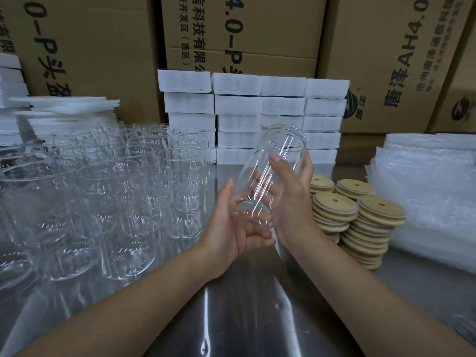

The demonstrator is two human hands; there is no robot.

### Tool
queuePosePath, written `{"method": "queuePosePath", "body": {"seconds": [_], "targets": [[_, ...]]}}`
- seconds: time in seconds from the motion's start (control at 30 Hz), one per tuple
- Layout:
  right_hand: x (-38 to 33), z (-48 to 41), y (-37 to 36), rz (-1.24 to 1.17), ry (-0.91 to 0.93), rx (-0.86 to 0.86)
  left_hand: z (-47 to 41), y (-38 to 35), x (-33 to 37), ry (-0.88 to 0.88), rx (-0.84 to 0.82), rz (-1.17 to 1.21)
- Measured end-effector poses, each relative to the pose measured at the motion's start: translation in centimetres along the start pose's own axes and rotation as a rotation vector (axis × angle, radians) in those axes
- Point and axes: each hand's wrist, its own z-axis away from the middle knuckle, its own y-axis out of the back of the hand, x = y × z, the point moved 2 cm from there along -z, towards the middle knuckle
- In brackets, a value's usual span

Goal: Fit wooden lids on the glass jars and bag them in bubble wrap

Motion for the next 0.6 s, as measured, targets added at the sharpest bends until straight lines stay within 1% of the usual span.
{"method": "queuePosePath", "body": {"seconds": [0.07, 0.17, 0.27, 0.4, 0.47, 0.5, 0.53, 0.6], "targets": [[0.1, 0.0, 0.0, -0.023, -0.012, 0.010, 0.0, -0.1, 0.1, 0.032, -0.008, 0.025], [0.2, -0.1, 0.0, 0.007, -0.034, 0.022, -0.1, -0.2, 0.2, 0.071, 0.006, 0.039], [0.1, -0.2, 0.2, 0.017, -0.063, 0.025, -0.3, 0.0, 0.0, 0.071, 0.015, 0.024], [0.4, 0.0, -0.1, 0.061, -0.082, 0.053, -0.9, 0.7, -0.6, 0.048, 0.106, -0.053], [0.4, -0.1, 0.0, 0.100, -0.034, 0.074, -1.1, 1.1, -0.5, 0.011, 0.181, -0.124], [0.2, -0.1, 0.1, 0.156, 0.008, 0.072, -1.1, 1.3, -0.4, -0.022, 0.224, -0.161], [0.0, 0.0, 0.1, 0.234, 0.057, 0.057, -1.2, 1.6, -0.2, -0.055, 0.262, -0.202], [-0.1, 0.4, 0.0, 0.401, 0.157, -0.004, -1.1, 1.8, -0.2, -0.113, 0.279, -0.306]]}}
